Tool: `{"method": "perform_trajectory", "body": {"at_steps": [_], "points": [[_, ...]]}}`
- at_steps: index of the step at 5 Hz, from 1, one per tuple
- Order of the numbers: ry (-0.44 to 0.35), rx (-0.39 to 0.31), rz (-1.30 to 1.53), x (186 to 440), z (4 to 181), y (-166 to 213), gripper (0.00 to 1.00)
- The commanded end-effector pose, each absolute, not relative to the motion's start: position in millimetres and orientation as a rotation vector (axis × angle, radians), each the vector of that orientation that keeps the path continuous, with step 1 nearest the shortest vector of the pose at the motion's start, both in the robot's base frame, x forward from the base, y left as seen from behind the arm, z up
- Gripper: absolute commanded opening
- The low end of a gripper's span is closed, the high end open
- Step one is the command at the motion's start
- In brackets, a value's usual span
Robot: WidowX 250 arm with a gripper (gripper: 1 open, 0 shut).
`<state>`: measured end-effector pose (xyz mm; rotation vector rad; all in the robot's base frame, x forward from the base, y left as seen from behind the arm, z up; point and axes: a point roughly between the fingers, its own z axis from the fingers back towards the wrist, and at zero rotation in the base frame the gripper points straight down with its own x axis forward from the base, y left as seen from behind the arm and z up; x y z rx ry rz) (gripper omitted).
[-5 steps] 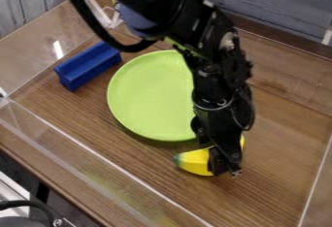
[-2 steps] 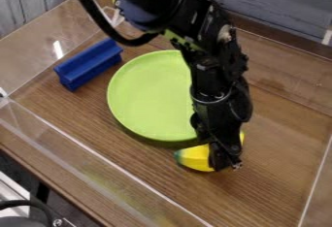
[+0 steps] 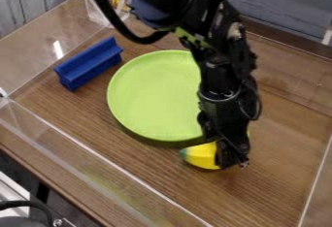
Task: Put the banana in the green plate
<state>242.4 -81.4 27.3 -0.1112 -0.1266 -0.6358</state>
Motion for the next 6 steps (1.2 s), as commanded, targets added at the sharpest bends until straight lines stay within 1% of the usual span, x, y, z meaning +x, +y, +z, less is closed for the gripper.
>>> {"method": "perform_trajectory", "body": {"at_steps": [1, 2, 4, 5, 6], "points": [[-0.143, -0.120, -0.686, 244, 27.2, -97, 0.00], [-0.152, -0.118, -0.683, 231, 35.9, -90, 0.00], [-0.091, -0.102, -0.763, 230, 67.5, -75, 0.00], [-0.090, -0.061, -0.727, 232, 96.6, -60, 0.00], [-0.106, -0.009, -0.682, 239, 118.8, -31, 0.00]]}}
